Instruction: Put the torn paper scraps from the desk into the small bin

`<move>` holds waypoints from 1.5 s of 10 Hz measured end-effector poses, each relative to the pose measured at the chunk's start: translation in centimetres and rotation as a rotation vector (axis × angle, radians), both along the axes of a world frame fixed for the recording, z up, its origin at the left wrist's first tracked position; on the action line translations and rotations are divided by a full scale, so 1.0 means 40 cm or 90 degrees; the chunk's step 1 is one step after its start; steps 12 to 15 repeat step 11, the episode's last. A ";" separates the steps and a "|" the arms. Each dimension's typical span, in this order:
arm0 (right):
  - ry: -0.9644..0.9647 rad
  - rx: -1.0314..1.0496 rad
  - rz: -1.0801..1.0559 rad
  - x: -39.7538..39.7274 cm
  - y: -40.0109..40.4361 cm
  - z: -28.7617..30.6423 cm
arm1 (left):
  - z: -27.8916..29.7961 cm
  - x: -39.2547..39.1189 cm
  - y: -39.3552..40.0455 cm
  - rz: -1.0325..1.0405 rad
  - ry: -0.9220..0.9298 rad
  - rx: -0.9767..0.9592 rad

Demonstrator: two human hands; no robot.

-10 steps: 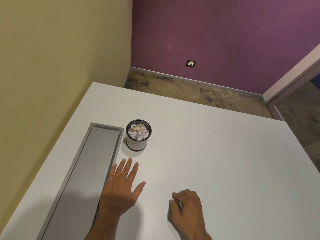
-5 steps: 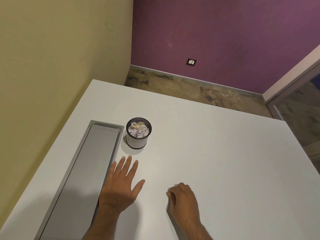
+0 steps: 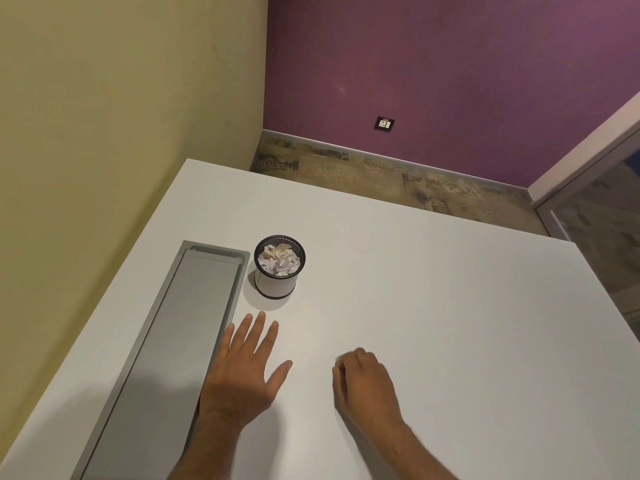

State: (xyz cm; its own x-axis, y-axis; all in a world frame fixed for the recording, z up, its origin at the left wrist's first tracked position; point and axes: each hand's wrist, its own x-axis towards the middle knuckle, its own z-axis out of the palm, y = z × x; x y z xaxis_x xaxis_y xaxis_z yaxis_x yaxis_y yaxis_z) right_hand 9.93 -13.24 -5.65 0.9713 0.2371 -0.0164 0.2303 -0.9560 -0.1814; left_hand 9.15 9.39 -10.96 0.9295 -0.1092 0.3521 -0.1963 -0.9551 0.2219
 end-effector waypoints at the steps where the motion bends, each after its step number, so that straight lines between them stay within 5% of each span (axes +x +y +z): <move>1: 0.013 -0.003 -0.032 0.043 0.010 0.008 | 0.002 0.000 -0.001 0.001 -0.002 -0.004; 3: 0.010 0.340 -0.128 0.206 0.085 0.112 | 0.004 0.002 0.000 0.003 0.000 -0.011; 4: -0.030 0.383 -0.040 0.317 0.159 0.209 | 0.004 0.003 -0.002 0.009 -0.015 -0.020; 7: 0.095 0.066 0.118 0.423 0.255 0.273 | 0.002 0.004 -0.001 0.007 -0.004 -0.021; 15: 0.038 0.096 0.137 0.413 0.260 0.258 | 0.015 0.005 -0.002 -0.006 0.008 -0.044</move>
